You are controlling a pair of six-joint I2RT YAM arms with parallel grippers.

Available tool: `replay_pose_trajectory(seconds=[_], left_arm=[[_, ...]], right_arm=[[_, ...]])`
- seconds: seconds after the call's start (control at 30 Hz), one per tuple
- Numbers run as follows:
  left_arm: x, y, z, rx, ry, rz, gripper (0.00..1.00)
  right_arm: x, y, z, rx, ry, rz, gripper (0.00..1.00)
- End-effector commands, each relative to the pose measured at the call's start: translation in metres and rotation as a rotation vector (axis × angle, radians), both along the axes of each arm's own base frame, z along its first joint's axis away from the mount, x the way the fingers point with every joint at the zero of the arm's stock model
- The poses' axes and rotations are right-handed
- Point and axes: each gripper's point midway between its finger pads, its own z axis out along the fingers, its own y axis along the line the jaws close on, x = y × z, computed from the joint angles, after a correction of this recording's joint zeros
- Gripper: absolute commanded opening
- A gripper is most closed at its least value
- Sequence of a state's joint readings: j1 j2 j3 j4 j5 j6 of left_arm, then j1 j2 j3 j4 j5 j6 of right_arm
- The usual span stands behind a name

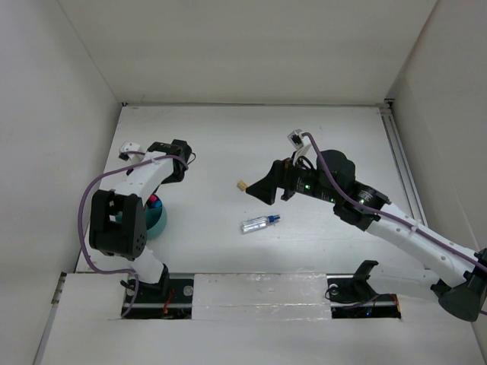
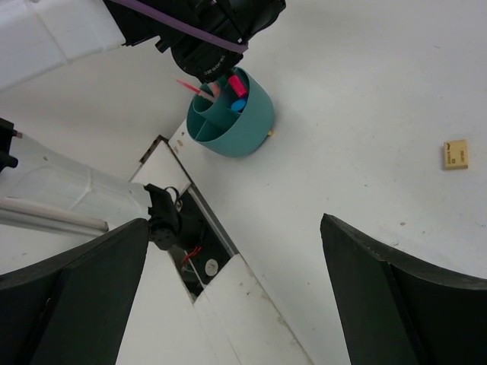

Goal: Sort the stationery into containers
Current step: Place the pen in the storage box.

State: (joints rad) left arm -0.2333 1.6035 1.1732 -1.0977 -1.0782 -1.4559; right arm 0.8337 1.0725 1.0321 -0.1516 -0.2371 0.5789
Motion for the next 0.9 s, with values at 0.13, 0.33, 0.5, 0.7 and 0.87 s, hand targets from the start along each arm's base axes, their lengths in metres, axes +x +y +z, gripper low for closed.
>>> replay_pose_trajectory(seconds=[0.13,0.33,0.5,0.7,0.87], left_arm=[[0.014,0.019,0.031,0.123,-0.168,0.057,0.16],[0.012,0.018,0.027,0.117,-0.157,0.058,0.23],[0.012,0.018,0.027,0.117,-0.157,0.058,0.26],[0.013,0.013,0.031,0.112,-0.171,0.039,0.32],[0.01,0.013,0.042,0.103,-0.204,0.038,0.26]], right_arm=[[-0.007,0.003,0.02,0.052,-0.064,0.036,1.0],[-0.007,0.003,0.02,0.052,-0.064,0.036,1.0],[-0.007,0.003,0.022,0.058,-0.07,0.036,1.0],[-0.007,0.003,0.022,0.058,-0.07,0.036,1.0],[-0.002,0.003,0.019,0.051,-0.064,0.027,1.0]])
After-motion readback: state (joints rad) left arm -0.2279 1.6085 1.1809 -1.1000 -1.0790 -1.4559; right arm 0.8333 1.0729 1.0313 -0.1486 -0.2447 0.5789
